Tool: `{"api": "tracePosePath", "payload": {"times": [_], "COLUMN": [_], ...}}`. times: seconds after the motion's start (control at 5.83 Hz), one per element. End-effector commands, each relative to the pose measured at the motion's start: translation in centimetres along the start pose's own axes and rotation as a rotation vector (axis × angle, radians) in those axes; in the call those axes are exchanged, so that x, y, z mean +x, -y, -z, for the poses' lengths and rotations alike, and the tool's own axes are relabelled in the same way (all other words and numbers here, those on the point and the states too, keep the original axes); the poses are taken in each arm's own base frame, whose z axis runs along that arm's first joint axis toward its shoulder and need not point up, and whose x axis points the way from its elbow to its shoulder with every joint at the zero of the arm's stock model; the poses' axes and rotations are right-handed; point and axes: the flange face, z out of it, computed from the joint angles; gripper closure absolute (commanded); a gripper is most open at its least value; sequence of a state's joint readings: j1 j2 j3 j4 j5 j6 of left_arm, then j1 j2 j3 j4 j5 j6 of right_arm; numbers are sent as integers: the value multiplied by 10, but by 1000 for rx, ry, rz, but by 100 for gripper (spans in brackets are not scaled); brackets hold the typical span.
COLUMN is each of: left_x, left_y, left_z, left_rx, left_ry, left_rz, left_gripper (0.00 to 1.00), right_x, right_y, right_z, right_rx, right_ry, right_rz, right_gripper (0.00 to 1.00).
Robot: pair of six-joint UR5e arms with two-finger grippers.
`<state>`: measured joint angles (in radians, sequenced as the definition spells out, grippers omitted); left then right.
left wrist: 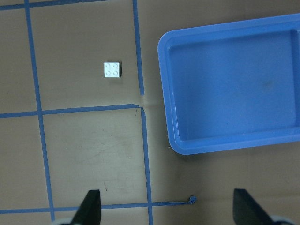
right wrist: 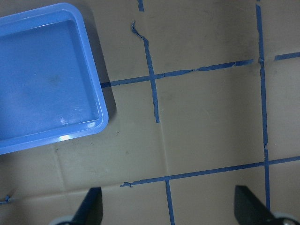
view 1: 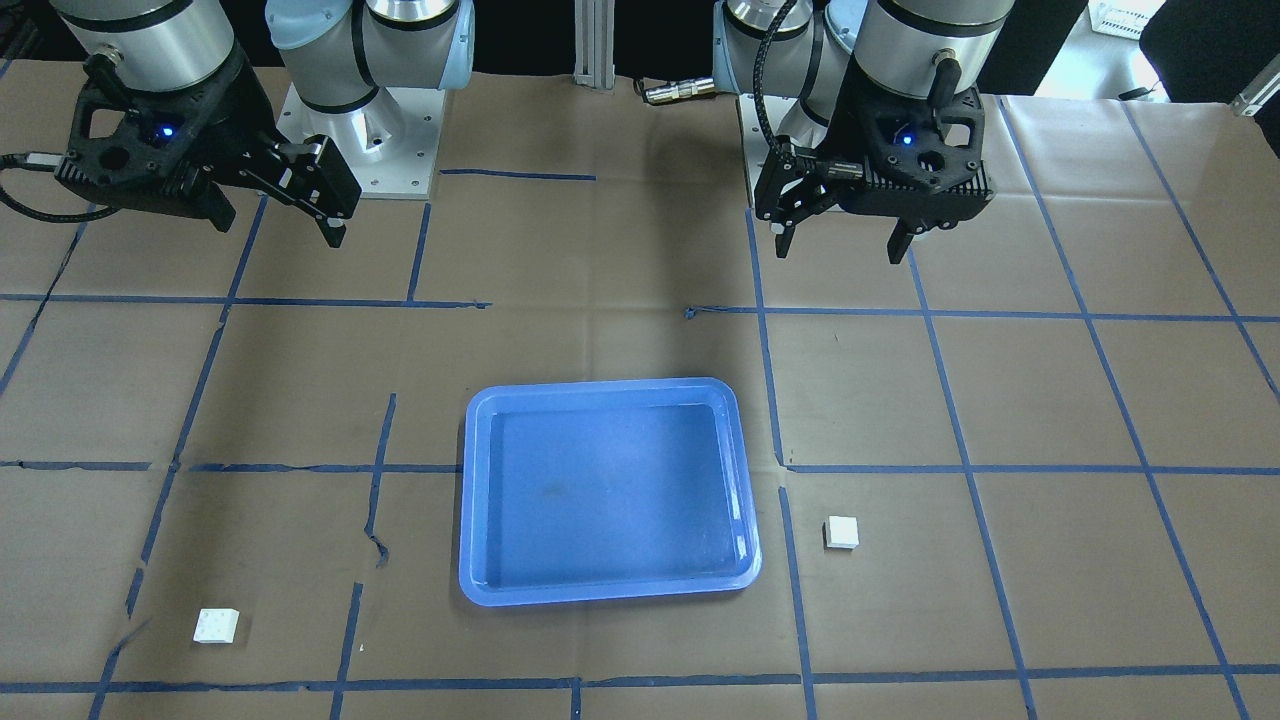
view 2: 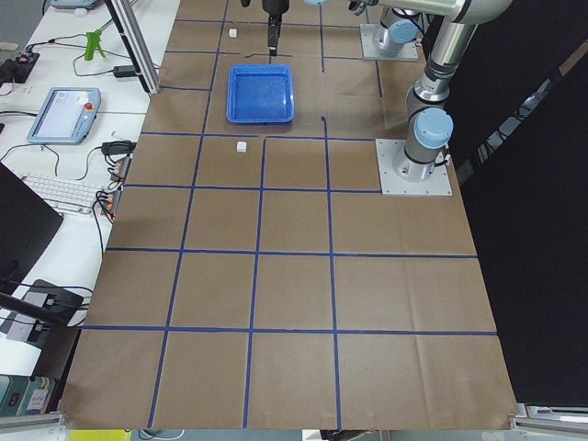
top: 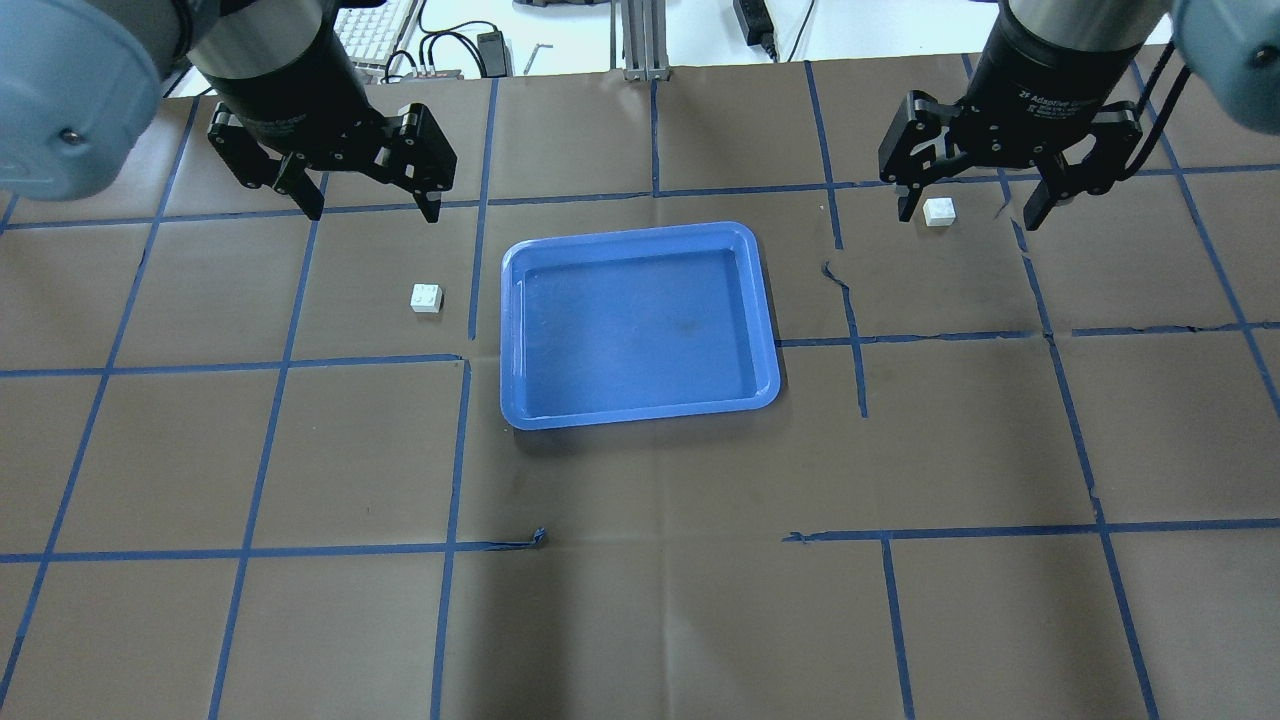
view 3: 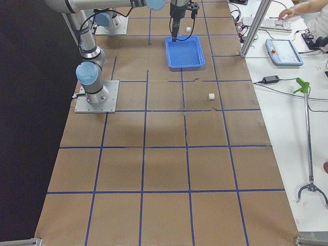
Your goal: Assemble white blocks and place on blue tray
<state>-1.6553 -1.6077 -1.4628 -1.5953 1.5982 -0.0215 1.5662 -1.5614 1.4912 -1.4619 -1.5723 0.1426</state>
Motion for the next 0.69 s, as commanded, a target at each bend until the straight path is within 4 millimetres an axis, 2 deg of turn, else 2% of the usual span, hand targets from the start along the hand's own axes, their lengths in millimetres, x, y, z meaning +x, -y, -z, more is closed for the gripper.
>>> {"api": "tracePosePath", "payload": {"times": [0.0, 0.34, 0.51], "left_x": [0, -13, -33], "left_y": [-2, 1, 5], "left_z": [1, -1, -6], "left_rx": [1, -3, -15], "left_ry": [2, 0, 9], "left_rz": [0, 14, 48], "left_gripper": [1, 1, 1], "right_x": [0, 0, 0], "right_y": [0, 0, 0], "right_z": [0, -1, -2], "right_rx": [0, -3, -4], "right_ry": [0, 0, -1], "right_rz": [0, 0, 0], "right_gripper": [0, 0, 0]}}
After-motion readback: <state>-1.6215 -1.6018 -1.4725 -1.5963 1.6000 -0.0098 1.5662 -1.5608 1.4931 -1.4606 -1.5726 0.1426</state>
